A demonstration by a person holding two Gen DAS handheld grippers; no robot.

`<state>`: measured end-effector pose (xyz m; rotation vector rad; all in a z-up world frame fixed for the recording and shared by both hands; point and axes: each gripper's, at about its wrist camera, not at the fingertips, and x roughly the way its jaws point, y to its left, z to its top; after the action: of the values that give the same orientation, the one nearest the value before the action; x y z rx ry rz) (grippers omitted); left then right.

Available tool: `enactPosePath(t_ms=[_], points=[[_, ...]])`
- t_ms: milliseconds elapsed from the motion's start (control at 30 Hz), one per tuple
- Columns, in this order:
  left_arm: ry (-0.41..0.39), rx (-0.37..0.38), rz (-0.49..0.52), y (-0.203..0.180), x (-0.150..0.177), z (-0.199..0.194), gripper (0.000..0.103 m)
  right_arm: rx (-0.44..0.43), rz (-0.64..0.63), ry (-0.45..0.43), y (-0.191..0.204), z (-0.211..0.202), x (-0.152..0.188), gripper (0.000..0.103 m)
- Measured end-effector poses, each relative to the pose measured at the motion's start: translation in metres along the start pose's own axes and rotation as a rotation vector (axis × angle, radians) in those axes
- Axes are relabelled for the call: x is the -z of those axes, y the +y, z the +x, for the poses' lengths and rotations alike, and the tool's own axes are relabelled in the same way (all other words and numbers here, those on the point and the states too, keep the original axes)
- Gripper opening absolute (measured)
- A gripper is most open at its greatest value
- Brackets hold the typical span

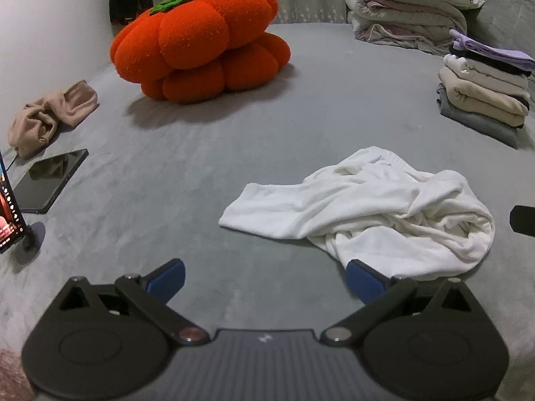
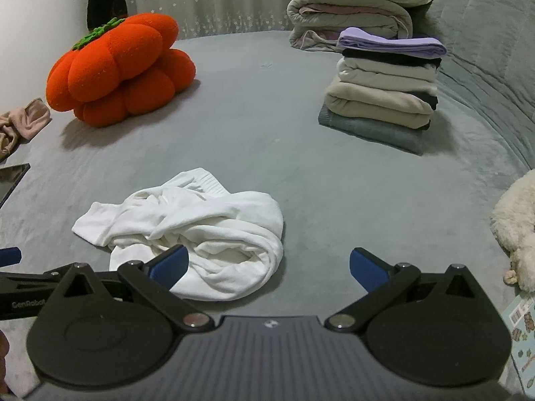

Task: Fold clothes
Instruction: 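Move both grippers open toward the crumpled white garment, then grasp the white garment edge with the left gripper while the right gripper grasps another edge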

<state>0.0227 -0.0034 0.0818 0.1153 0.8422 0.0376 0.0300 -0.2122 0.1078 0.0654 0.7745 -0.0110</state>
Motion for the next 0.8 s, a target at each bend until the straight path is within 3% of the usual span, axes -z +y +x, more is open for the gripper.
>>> enactPosePath(t_ms=[600, 800], points=[[0.029, 0.001, 0.005, -0.009, -0.006, 0.011, 0.103, 0.019, 0.025, 0.018, -0.011, 0.008, 0.001, 0.103], [0.035, 0.040, -0.037, -0.007, -0.007, 0.014, 0.103, 0.021, 0.035, 0.023, -0.011, 0.013, 0.002, 0.103]])
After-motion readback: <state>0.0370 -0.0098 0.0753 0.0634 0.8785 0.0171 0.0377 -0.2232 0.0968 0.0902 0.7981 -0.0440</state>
